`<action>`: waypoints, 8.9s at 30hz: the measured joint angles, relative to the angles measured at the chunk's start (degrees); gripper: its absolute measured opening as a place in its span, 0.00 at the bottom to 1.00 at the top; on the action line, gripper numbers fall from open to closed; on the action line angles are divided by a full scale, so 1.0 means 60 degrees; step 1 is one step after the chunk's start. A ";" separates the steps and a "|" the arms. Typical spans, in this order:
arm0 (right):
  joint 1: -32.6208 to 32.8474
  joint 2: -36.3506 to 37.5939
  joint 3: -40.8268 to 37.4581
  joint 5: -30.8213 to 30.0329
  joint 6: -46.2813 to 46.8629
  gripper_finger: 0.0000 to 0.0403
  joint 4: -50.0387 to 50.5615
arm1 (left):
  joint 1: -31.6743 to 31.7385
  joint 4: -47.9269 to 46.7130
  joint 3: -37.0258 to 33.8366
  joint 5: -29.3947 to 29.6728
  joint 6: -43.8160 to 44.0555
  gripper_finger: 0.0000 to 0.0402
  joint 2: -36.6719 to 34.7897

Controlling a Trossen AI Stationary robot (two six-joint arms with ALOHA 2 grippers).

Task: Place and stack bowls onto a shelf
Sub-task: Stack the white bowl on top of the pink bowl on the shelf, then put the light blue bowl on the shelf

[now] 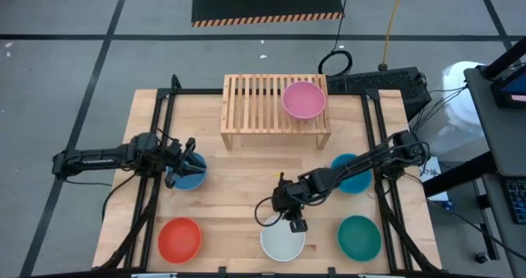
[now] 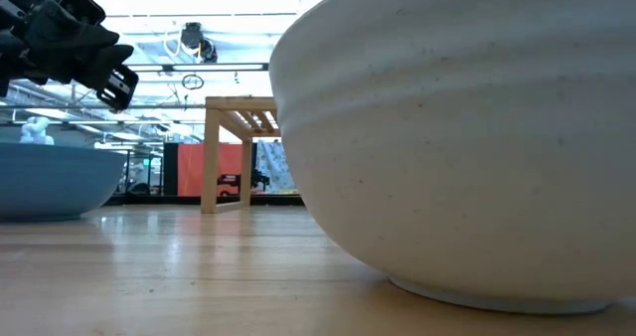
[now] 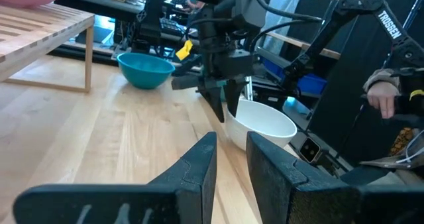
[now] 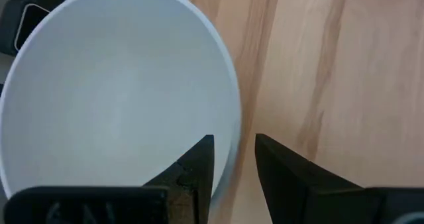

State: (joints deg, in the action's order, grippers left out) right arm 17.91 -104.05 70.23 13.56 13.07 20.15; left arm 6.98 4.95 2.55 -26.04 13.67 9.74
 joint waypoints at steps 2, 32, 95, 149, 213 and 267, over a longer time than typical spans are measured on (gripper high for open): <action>0.0000 0.0000 -0.0217 0.0008 0.0148 0.25 -0.0282 | 0.0000 0.0002 -0.0002 0.0002 0.0000 0.22 0.0000; 0.0205 0.0000 -0.1215 0.0530 -0.0045 0.01 -0.2034 | 0.0000 0.0467 0.0000 0.0004 0.0007 0.22 -0.0004; -0.4338 0.6952 0.1377 -0.4458 -0.4692 0.00 -0.0227 | 0.0000 0.0449 0.0000 0.0007 0.0087 0.22 0.0000; -0.9429 0.1254 0.8122 -0.1140 -0.3820 0.00 0.9401 | 0.0000 0.0055 0.0000 0.0007 0.0750 0.22 -0.0004; -0.9985 0.1268 0.6257 0.0296 -0.5013 0.00 0.8238 | 0.0000 0.0070 0.0000 0.0007 0.0805 0.22 -0.0001; -0.9843 0.2522 0.5801 0.0253 -0.4610 0.25 0.6391 | 0.0000 0.0071 0.0000 0.0004 0.0801 0.22 -0.0002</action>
State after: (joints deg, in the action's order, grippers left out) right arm -41.15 -88.92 105.03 15.07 -14.59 58.50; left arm 6.98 5.38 2.55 -26.02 18.48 9.72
